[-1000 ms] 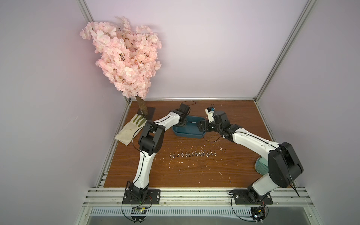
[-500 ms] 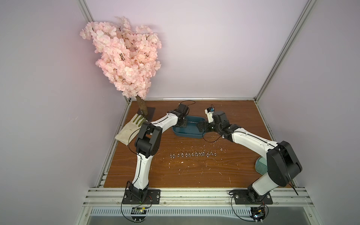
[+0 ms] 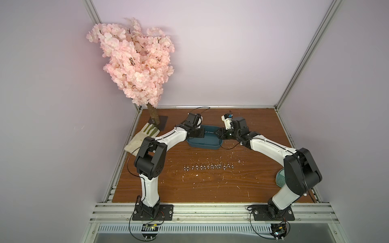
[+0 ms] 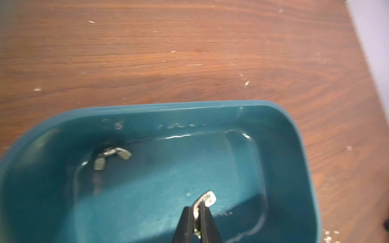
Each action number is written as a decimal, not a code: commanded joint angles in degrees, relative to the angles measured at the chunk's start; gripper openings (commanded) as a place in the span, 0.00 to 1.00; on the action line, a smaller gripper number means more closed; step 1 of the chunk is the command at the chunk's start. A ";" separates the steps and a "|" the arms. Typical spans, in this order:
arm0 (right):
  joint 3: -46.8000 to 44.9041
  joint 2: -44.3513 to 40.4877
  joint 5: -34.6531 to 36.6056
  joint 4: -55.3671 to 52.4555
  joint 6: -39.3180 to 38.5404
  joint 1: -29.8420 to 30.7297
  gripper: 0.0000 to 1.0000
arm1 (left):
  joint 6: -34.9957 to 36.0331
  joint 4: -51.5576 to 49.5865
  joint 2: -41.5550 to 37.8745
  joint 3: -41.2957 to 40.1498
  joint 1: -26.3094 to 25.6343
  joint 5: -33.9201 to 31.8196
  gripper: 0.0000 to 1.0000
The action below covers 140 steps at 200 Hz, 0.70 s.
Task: Take out the wing nut from the storage box
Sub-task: Pick up the wing nut from the storage box.
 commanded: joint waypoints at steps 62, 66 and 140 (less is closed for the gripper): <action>4.38 4.79 -9.60 5.27 7.78 -2.16 0.27 | -4.54 5.97 -2.83 0.29 -3.49 7.20 0.12; 4.29 4.85 -9.86 5.44 8.06 -2.34 0.27 | -4.64 6.04 -2.94 0.34 -3.60 7.24 0.12; 3.53 6.29 -11.23 8.57 12.41 -4.73 0.23 | -4.93 6.38 -3.18 1.18 -4.30 8.97 0.13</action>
